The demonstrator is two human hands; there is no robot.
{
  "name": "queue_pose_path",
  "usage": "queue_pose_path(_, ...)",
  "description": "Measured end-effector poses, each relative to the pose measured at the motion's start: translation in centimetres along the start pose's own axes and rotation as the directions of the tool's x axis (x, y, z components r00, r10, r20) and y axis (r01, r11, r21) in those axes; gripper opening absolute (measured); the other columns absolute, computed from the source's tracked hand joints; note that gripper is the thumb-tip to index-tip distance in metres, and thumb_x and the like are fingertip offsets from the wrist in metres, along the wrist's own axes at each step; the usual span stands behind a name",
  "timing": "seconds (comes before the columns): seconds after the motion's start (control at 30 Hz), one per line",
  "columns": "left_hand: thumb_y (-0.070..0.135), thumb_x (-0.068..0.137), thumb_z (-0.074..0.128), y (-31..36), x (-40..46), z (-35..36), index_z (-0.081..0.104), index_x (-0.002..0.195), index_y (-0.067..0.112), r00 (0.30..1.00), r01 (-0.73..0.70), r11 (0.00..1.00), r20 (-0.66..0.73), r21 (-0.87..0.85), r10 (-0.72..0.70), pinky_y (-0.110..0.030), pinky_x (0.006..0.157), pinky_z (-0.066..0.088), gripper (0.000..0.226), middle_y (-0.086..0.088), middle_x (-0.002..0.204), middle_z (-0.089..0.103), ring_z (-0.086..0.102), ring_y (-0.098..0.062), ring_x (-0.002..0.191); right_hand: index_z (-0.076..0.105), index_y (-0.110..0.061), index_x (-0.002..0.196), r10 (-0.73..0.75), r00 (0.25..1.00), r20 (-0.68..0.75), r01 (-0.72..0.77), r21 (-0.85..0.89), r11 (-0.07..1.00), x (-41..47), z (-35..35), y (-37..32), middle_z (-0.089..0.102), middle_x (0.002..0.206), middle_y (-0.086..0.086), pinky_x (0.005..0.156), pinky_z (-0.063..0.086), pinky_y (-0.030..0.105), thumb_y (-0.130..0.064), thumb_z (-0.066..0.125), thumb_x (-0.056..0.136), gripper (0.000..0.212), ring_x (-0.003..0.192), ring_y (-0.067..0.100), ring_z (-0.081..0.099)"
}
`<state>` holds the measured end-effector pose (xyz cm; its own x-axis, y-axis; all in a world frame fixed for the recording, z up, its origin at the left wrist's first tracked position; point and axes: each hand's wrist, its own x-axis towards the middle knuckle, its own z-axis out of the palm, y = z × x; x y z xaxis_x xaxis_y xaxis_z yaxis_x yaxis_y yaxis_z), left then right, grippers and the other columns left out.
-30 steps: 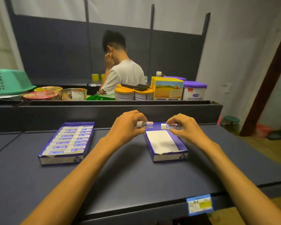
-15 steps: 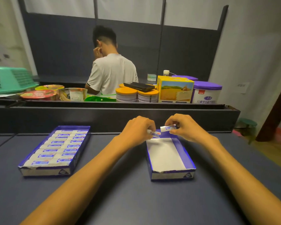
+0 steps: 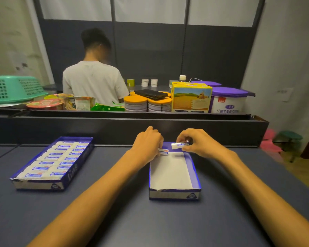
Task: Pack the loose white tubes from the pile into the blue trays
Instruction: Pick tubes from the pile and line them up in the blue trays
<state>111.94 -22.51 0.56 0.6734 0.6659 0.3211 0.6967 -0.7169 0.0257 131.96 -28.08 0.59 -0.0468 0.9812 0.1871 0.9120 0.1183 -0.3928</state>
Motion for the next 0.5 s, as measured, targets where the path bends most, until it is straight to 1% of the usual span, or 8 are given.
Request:
queue_pose_path(0.1,0.031,0.087,0.068,-0.01,0.04,-0.06,0.067,0.107,0.016,0.999,0.014,1.000,0.034,-0.016,-0.014,-0.025,0.074,0.038,0.024,-0.003,0.117,0.057,0.046,-0.017,0.109,0.061,-0.030,0.105,-0.014,1.000,-0.007,0.014,0.012,1.000,-0.01,0.07,0.10,0.060,0.114,-0.005,0.080,0.054,0.024,-0.023,0.072,0.085,0.024,0.104,0.014,0.056)
queue_pose_path(0.27,0.036,0.085,0.070,-0.30,-0.09,-0.12,0.071,0.104,0.020,0.998,0.034,0.999,0.060,-0.040,-0.031,-0.024,0.071,0.037,0.025,0.000,0.115,0.060,0.047,-0.016,0.108,0.062,-0.029,0.105,-0.019,1.000,-0.022,0.019,0.021,1.000,-0.07,0.28,0.13,0.060,0.114,-0.005,0.079,0.053,0.021,-0.023,0.072,0.085,0.024,0.102,0.014,0.057)
queue_pose_path(0.4,0.033,0.087,0.068,-0.10,-0.04,0.16,0.068,0.107,0.014,0.996,0.082,0.994,0.051,-0.077,-0.078,-0.023,0.075,0.042,0.028,-0.004,0.117,0.061,0.054,-0.018,0.107,0.063,-0.027,0.107,-0.019,1.000,-0.022,0.019,0.016,1.000,-0.19,0.17,0.08,0.060,0.115,-0.004,0.080,0.053,0.022,-0.022,0.072,0.085,0.024,0.103,0.014,0.057)
queue_pose_path(0.5,0.034,0.087,0.068,0.14,0.05,0.24,0.067,0.109,0.011,0.991,0.128,0.987,0.051,-0.093,-0.124,-0.025,0.079,0.045,0.031,-0.006,0.116,0.061,0.058,-0.021,0.105,0.062,-0.027,0.107,-0.014,1.000,-0.021,0.015,0.014,1.000,-0.28,0.16,-0.03,0.060,0.115,-0.003,0.081,0.053,0.023,-0.022,0.072,0.085,0.025,0.103,0.014,0.057)
